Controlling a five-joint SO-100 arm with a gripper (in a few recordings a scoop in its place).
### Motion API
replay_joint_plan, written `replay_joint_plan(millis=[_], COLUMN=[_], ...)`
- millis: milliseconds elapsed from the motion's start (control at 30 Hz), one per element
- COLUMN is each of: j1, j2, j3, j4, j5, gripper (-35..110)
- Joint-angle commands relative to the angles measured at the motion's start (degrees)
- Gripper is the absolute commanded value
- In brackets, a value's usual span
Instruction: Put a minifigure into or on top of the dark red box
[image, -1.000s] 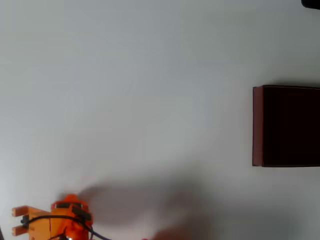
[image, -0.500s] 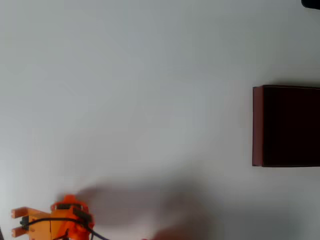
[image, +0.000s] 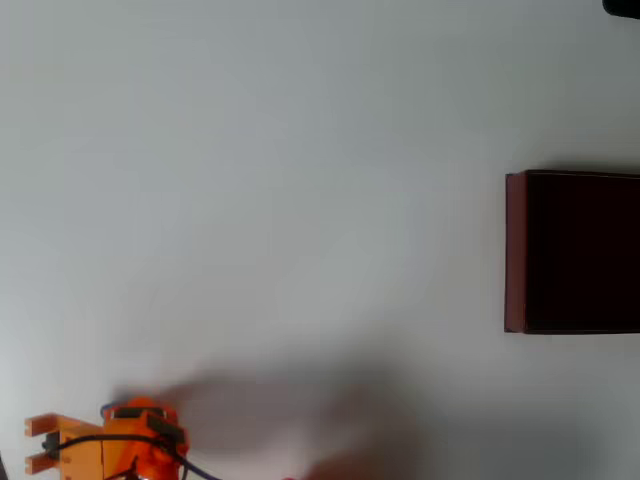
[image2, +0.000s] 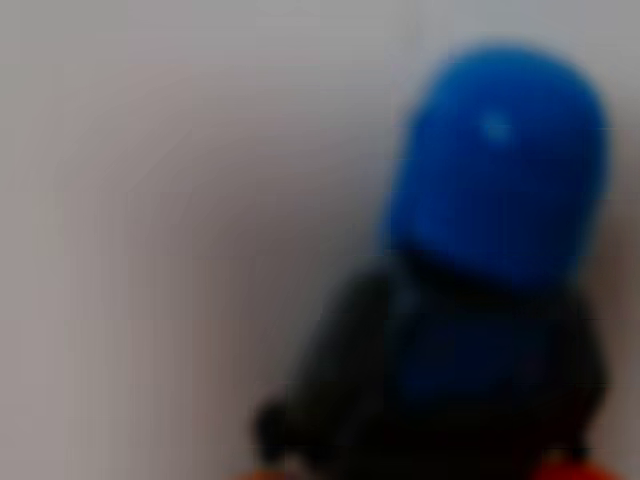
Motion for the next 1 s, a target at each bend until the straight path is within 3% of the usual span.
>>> replay_joint_plan(millis=[0, 333, 700, 967], j1=[-0.26, 0.97, 1.05, 0.62], j2=[1.05, 2.20, 7.21, 6.94], j3=[0.09, 1.58, 5.27, 2.90], j4=[0.18, -0.35, -1.49, 1.85], j5=[1.14, 2.55, 3.87, 4.48], gripper=[11, 12, 0, 0])
